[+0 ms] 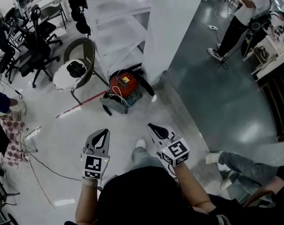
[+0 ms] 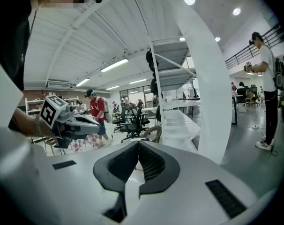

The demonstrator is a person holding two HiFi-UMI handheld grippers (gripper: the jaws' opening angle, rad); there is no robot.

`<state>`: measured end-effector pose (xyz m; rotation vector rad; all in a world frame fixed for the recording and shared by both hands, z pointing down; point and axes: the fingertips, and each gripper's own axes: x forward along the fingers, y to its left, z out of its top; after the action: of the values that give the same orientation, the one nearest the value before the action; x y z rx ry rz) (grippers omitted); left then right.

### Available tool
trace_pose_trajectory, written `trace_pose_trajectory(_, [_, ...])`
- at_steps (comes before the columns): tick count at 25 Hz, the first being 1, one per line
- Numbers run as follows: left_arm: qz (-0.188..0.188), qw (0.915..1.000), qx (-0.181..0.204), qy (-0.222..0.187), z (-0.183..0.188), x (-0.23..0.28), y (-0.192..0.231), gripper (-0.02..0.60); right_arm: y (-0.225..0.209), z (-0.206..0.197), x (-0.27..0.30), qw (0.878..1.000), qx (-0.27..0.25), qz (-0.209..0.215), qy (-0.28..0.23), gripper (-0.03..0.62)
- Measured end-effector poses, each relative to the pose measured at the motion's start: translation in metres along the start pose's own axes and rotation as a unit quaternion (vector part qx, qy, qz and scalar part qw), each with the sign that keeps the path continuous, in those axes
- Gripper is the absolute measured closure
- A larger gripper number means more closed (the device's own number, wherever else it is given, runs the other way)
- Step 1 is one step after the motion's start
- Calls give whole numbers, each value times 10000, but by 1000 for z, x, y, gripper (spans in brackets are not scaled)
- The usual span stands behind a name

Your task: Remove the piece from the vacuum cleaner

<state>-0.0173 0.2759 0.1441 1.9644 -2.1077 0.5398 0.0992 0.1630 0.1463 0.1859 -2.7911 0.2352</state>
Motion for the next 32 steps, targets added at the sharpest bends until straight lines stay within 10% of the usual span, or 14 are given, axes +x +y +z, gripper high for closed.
trace_pose_trajectory(14, [616,9952,-138,743,11,108,50,561,-108,5,76,9980,115,582,209,565])
trace_pose_trajectory(32, [-447,9927,198,1102,-19,207,120,561,-144,-18,164,9970,472,-6,607,565])
